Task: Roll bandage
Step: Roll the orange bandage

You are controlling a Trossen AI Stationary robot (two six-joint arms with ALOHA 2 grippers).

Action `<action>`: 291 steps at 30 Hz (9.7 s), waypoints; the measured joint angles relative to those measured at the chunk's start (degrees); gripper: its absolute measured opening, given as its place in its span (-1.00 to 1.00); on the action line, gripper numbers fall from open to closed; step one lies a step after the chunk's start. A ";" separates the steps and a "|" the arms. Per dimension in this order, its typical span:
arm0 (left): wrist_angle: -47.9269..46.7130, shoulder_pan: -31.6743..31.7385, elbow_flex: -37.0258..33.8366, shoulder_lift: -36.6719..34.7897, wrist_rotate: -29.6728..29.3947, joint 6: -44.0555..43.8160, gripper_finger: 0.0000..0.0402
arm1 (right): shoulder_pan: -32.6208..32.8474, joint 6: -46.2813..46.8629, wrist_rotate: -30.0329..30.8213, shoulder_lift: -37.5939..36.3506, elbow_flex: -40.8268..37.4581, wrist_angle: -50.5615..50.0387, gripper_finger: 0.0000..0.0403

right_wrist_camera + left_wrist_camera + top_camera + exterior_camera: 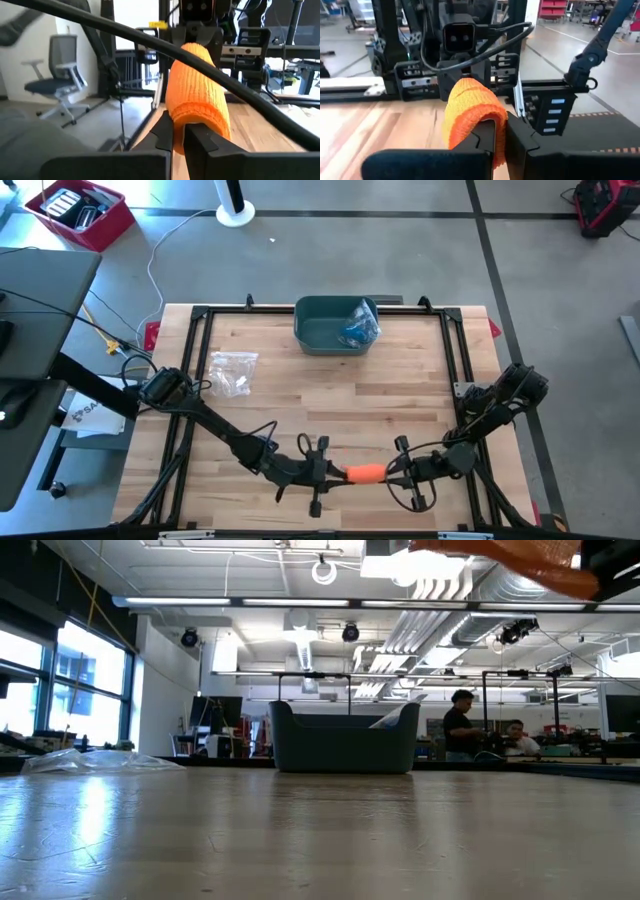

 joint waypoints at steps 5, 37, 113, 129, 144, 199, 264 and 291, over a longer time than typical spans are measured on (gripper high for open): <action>-4.24 0.12 -0.05 -0.73 -2.83 -5.57 -0.94 | 0.52 1.36 4.73 -0.06 0.10 -5.30 -0.78; 7.15 14.02 -20.43 -1.26 3.57 -25.25 -0.95 | 5.92 39.16 6.74 -0.59 -0.36 -40.01 -0.12; 28.29 18.22 -17.35 17.62 0.08 -32.98 -0.95 | -7.14 22.65 1.74 0.06 25.27 -74.44 -1.00; 28.97 12.33 -17.22 10.38 10.90 -21.00 -0.95 | -1.40 54.68 18.47 -14.44 27.56 -116.39 -1.00; 35.89 6.39 -17.00 2.17 15.98 -9.57 -0.95 | 1.01 59.69 21.98 -4.19 27.23 -114.16 -0.11; 21.22 0.20 -16.78 -8.69 -14.11 6.10 -0.95 | -4.80 -24.37 19.92 0.79 27.33 -2.27 -1.00; 23.71 3.23 -16.91 4.14 0.80 -27.26 -0.95 | -2.98 12.84 24.08 -2.50 27.38 -57.20 -0.17; 26.75 1.21 -16.89 4.20 -0.84 -32.66 -0.95 | -13.56 25.93 28.50 -3.35 27.40 -56.76 -0.17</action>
